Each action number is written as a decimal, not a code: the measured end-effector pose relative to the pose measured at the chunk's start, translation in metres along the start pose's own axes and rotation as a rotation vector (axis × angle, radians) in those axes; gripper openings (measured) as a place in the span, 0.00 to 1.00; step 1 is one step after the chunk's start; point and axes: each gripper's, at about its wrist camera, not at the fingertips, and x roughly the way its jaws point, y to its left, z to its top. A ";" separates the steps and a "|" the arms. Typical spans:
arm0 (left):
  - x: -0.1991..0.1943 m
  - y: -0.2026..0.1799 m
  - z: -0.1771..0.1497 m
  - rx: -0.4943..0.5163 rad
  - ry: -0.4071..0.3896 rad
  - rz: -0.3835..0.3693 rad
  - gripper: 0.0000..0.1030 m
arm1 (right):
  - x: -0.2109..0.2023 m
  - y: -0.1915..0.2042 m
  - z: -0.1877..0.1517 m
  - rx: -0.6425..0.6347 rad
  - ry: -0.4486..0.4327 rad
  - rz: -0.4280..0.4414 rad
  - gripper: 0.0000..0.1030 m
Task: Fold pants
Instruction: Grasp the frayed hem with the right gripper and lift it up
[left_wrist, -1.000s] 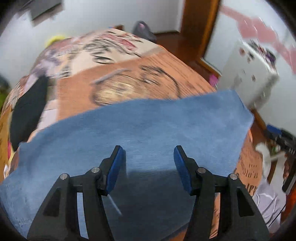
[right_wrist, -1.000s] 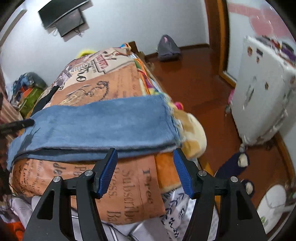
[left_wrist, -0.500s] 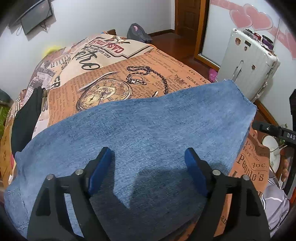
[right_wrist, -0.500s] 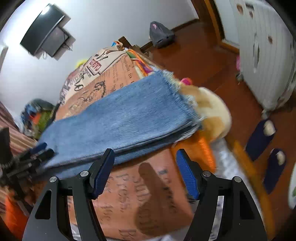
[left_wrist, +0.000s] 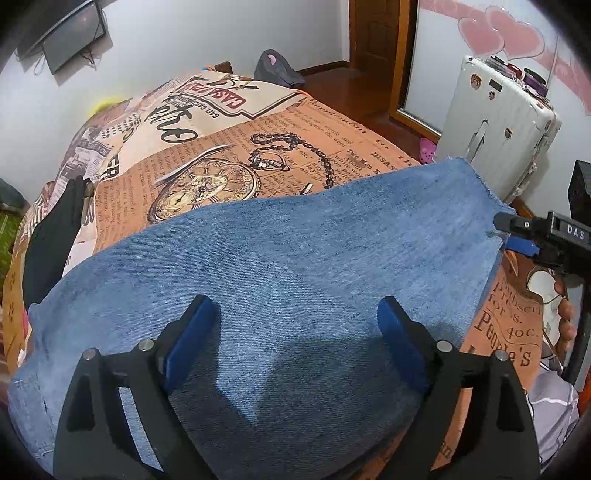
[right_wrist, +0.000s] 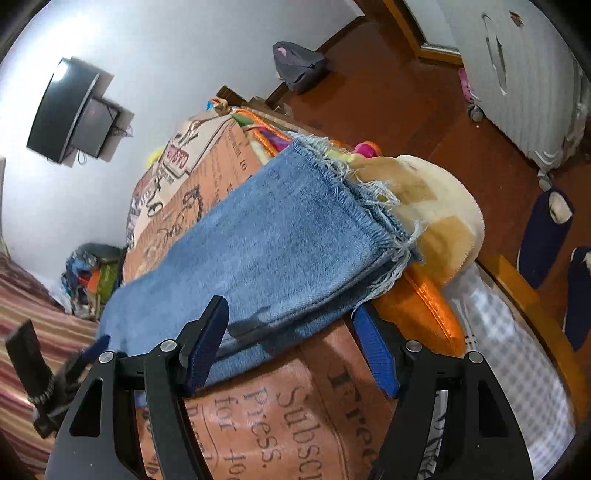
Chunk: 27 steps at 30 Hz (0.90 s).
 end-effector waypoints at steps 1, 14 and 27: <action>0.000 0.000 0.000 0.000 0.000 0.001 0.88 | -0.001 0.000 0.001 0.006 -0.009 0.006 0.66; 0.000 -0.001 0.000 -0.006 -0.005 -0.001 0.88 | 0.008 -0.003 0.023 -0.028 -0.116 -0.032 0.22; -0.029 0.035 -0.002 -0.135 -0.034 -0.098 0.87 | -0.051 0.069 0.043 -0.261 -0.275 0.029 0.08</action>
